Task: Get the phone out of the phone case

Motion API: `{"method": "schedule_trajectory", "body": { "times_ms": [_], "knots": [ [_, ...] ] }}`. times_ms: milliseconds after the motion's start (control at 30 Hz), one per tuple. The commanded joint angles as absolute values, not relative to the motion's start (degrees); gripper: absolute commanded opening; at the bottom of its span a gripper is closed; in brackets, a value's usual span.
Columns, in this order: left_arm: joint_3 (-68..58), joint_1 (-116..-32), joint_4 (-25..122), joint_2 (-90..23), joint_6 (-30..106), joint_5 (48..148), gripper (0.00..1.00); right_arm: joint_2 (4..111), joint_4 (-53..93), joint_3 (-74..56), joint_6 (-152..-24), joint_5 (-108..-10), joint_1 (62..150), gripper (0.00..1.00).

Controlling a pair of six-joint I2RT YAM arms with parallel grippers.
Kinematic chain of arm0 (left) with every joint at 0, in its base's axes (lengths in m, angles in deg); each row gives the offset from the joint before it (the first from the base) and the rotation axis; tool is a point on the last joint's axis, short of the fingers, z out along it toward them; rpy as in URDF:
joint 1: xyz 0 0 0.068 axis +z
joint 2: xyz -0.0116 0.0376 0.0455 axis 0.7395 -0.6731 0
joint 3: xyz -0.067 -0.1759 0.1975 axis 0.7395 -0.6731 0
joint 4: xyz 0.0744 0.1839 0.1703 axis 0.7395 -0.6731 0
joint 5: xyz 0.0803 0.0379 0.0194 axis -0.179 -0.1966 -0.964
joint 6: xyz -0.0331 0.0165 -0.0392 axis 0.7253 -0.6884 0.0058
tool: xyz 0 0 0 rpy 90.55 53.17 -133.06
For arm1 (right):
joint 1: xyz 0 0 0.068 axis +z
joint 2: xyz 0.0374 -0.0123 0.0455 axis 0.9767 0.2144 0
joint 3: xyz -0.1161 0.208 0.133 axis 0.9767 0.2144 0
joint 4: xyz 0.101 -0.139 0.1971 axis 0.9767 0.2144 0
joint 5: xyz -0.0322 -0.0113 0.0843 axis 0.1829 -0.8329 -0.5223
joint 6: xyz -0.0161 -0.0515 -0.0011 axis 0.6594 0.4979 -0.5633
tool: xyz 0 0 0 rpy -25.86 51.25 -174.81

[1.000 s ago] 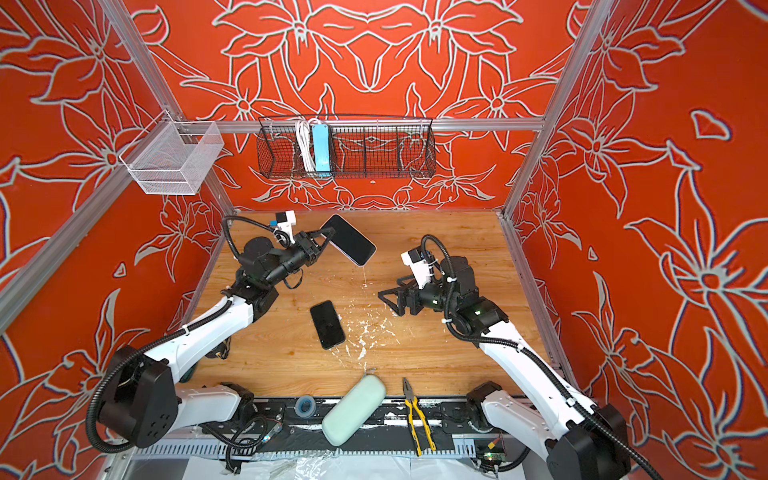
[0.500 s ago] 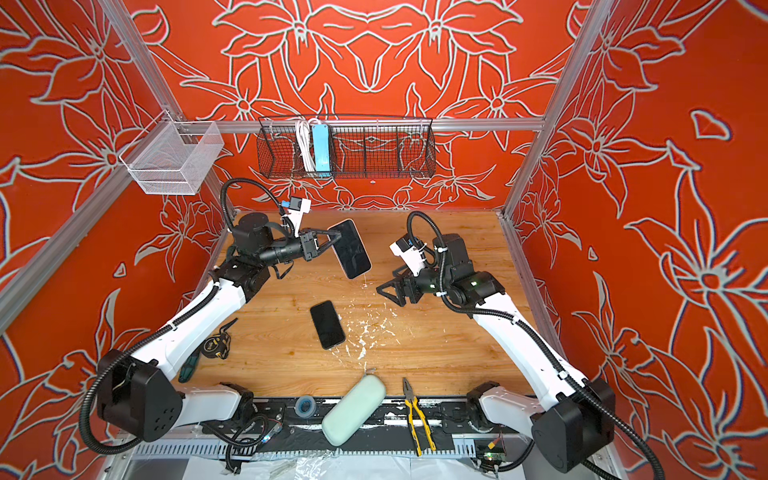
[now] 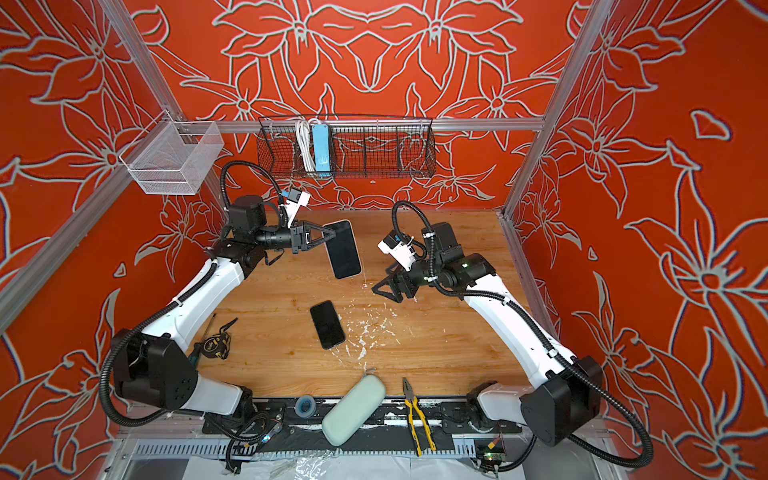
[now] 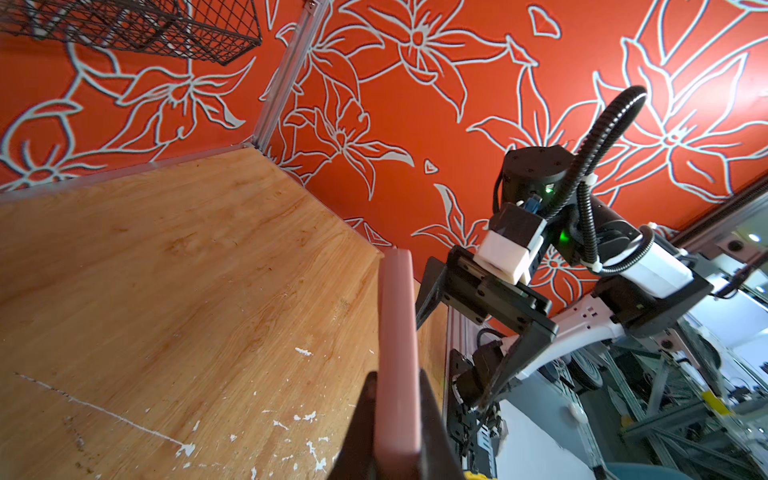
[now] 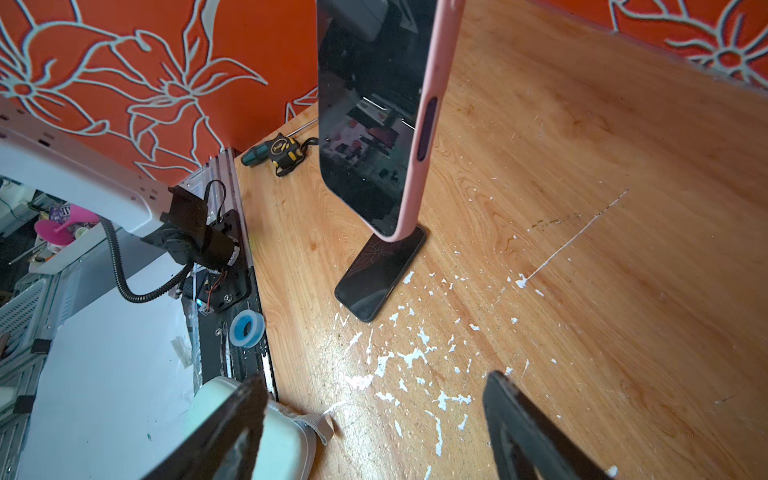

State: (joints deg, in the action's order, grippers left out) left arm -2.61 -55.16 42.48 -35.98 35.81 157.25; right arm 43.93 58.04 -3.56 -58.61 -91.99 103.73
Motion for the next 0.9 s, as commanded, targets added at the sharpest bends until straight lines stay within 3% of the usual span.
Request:
{"method": "schedule_trajectory", "body": {
  "times_ms": [0, 333, 867],
  "knots": [
    [1.31, -53.80, 36.00, -37.38, 29.50, 165.18, 0.00, 44.74, 60.09, -6.22, -54.86, -90.87, 105.37, 0.83],
    [1.22, -53.14, 25.07, -39.72, 18.60, 164.62, 0.00, 48.17, 60.88, -8.95, -54.27, -88.70, 109.60, 0.82],
    [0.34, -53.49, 20.85, -39.16, 15.64, 163.81, 0.00, 51.34, 61.63, -9.90, -53.11, -85.62, 112.11, 0.80]
  ]
}}
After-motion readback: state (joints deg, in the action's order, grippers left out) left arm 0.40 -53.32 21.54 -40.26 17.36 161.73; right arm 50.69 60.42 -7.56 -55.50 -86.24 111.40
